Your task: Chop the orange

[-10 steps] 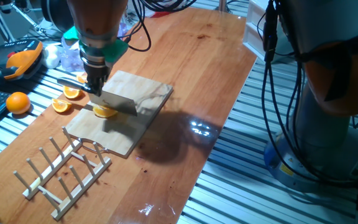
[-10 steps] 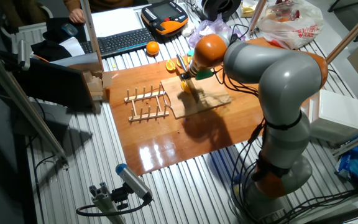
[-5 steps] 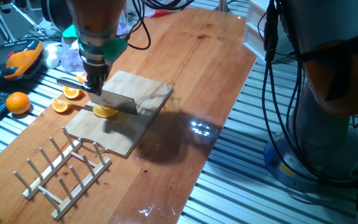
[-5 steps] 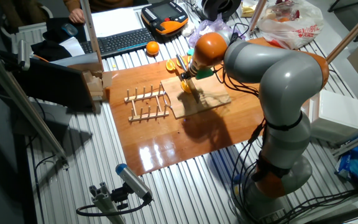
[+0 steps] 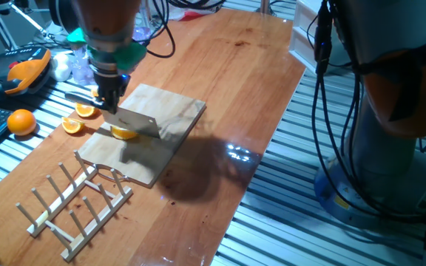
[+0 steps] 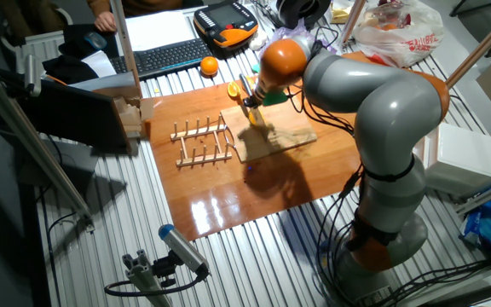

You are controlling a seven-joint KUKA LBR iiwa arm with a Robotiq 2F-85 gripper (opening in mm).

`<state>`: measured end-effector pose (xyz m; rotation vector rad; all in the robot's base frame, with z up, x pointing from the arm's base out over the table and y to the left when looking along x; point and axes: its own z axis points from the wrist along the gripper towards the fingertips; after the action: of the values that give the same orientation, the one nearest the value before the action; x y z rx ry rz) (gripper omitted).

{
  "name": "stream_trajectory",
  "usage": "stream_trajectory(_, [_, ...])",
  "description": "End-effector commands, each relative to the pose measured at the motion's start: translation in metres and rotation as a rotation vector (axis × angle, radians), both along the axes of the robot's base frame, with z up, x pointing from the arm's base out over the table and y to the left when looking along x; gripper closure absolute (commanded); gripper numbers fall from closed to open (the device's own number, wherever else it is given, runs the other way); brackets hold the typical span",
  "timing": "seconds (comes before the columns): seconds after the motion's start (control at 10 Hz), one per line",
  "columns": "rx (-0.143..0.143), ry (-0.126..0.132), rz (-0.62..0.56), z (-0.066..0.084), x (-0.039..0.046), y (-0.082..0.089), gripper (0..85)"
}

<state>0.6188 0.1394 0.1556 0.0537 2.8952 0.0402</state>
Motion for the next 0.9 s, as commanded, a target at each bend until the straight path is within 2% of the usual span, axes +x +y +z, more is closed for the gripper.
stream_trajectory(0.0, [0.028,0.024,-0.019,0.004,-0.0028,0.005,85.0])
stream_trajectory(0.1, [0.046,0.049,-0.033,0.006,-0.0068,0.008,85.0])
stream_trajectory(0.4, [0.059,0.097,-0.115,0.006,-0.0217,0.015,85.0])
stream_trajectory(0.5, [0.061,0.115,-0.130,0.006,-0.0231,0.015,85.0])
stream_trajectory(0.6, [0.078,0.127,-0.133,0.005,-0.0231,0.014,85.0])
stream_trajectory(0.8, [0.071,0.132,-0.139,0.005,-0.0234,0.014,85.0])
